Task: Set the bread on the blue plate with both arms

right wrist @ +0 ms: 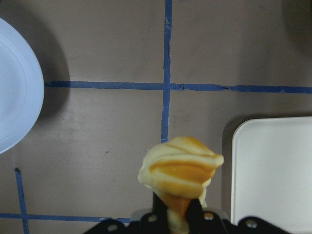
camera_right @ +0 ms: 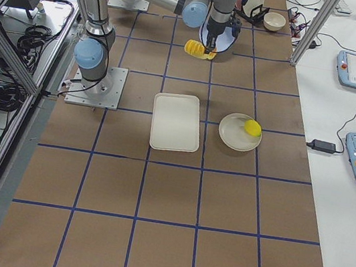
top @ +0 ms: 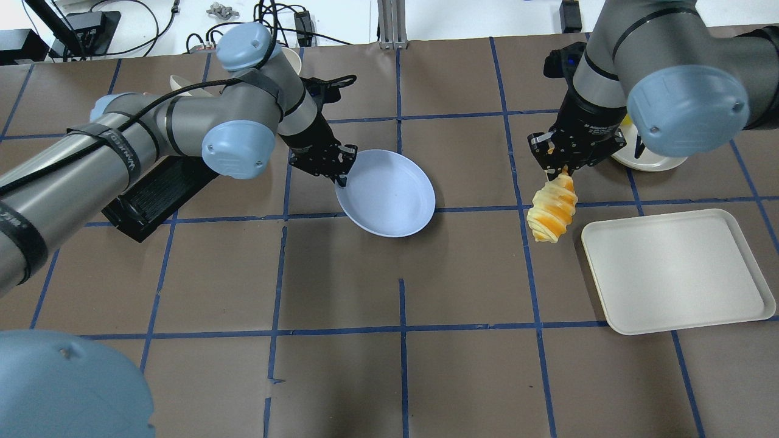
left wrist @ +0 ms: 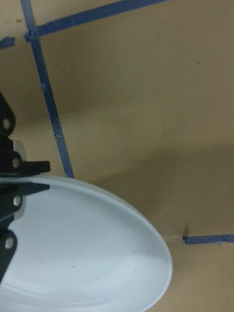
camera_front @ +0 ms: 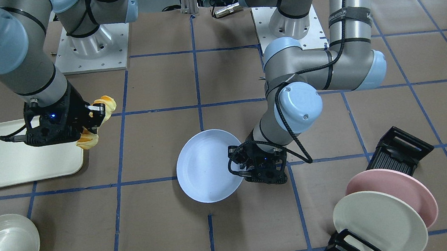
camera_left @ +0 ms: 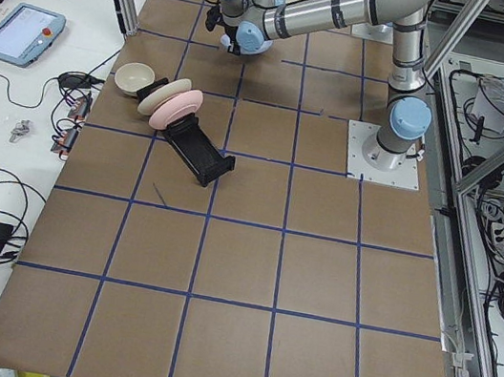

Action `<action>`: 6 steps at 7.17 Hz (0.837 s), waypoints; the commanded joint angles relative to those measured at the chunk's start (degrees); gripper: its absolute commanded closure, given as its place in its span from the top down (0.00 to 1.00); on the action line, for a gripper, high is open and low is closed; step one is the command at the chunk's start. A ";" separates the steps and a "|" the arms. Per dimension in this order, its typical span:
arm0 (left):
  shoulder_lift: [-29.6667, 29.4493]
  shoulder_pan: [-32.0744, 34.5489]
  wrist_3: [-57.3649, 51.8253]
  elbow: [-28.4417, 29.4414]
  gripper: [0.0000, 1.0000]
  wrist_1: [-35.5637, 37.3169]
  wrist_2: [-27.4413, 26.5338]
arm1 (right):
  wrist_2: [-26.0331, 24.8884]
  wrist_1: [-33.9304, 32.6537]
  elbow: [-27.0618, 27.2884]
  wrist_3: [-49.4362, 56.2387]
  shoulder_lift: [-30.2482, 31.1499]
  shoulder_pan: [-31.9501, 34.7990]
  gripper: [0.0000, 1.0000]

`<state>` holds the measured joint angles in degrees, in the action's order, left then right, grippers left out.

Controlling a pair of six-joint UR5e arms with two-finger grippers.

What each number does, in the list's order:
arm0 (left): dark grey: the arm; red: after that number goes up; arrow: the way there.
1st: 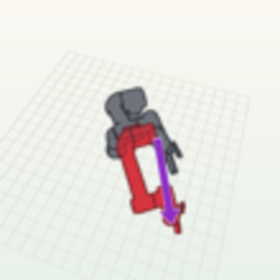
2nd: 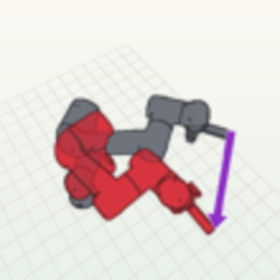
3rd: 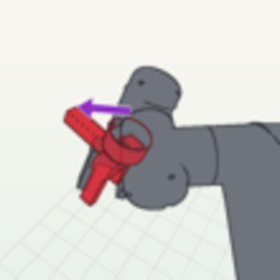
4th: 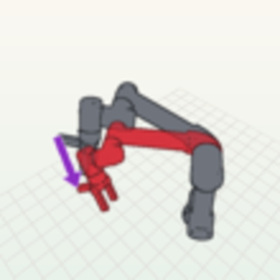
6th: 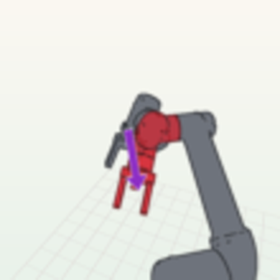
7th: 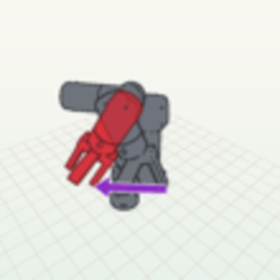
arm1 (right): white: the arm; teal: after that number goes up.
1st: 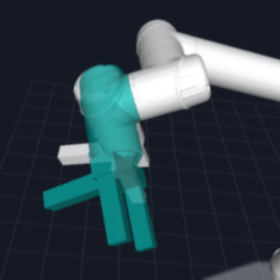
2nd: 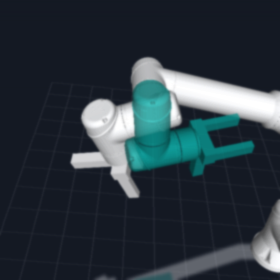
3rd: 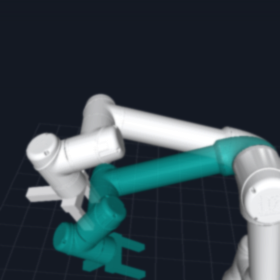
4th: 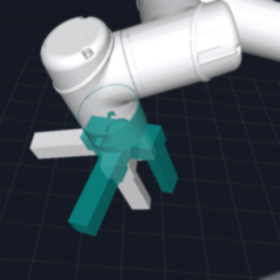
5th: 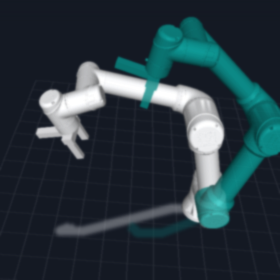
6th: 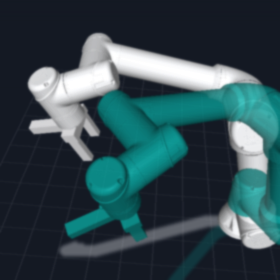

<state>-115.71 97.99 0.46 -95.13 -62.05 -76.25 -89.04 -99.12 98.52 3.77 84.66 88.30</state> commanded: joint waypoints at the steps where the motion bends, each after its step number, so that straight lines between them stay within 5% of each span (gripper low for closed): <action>1: -1.35 0.97 1.47 -3.03 0.08 6.37 -0.13 | 0.01 -0.02 0.00 0.10 -0.02 0.03 0.24; 2: -2.06 1.15 1.03 -4.87 0.66 12.42 -0.74 | 0.10 -0.02 0.00 0.27 -0.02 0.03 0.25; 3: -1.46 0.28 0.86 -4.81 0.98 13.96 -0.92 | 0.18 -0.02 0.09 -0.25 0.06 0.21 0.25; 6: 5.72 -6.21 0.42 -3.93 1.00 2.70 -0.92 | -0.08 -2.55 -2.89 -4.17 -4.04 7.56 0.26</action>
<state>-114.12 94.93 1.25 -99.23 -53.26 -77.21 -89.05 -100.00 96.86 2.20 82.85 92.17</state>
